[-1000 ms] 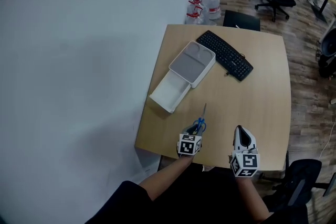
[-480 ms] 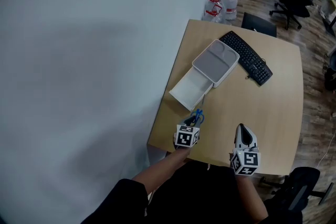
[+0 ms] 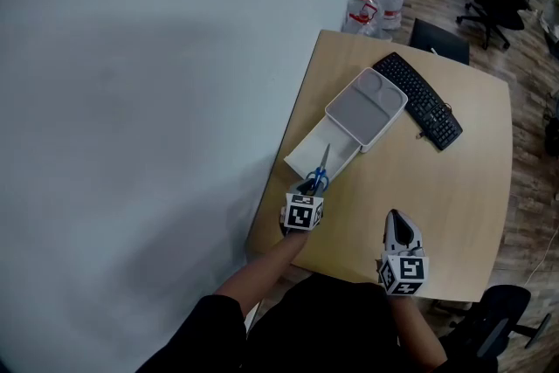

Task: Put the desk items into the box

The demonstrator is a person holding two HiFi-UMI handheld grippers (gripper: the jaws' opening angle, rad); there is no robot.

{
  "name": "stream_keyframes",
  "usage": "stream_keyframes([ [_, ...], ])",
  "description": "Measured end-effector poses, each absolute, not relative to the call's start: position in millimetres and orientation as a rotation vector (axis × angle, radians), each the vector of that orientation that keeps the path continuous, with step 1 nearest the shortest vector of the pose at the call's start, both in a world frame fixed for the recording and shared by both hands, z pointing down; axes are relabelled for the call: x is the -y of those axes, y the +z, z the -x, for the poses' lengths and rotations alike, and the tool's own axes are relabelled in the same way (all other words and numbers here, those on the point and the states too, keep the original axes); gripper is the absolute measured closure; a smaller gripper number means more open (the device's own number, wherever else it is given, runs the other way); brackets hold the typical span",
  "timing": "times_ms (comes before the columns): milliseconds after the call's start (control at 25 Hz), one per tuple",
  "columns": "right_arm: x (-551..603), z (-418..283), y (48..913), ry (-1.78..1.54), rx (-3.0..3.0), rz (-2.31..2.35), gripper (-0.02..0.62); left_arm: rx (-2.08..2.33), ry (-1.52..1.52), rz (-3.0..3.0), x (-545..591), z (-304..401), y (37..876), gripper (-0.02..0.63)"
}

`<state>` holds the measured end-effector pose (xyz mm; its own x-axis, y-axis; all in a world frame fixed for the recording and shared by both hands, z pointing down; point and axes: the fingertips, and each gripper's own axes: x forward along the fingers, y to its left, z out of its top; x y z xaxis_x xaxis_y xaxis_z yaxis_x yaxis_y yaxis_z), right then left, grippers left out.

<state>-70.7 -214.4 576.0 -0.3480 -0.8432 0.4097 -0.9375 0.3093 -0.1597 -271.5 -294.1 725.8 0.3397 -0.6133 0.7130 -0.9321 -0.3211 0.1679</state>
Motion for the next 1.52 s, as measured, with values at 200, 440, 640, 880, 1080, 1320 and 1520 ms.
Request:
stream_keyframes([
  [200,219,75,600,0.603,2.303,-1.582,0.535,1.363,0.789,-2.011,321,285,745,0.525],
  [440,230,59,618,0.630,2.243,-1.613,0.535,1.317,0.918,-2.035,344,288,774,0.525],
  [640,229,30,638,0.683,2.160,-1.665,0.535,1.259,1.066,-2.100,358,278,786,0.525],
  [880,229,15,650,0.705,2.118,-1.686,0.535,1.185,1.223,-2.096,368,272,806,0.525],
  [1080,231,10,654,0.711,2.109,-1.705,0.535,1.175,1.294,-2.090,369,271,813,0.524],
  [1320,225,8,662,0.710,2.088,-1.690,0.535,1.135,1.286,-2.071,367,267,818,0.513],
  [1520,217,7,663,0.707,2.086,-1.683,0.535,1.172,1.164,-2.057,371,267,811,0.503],
])
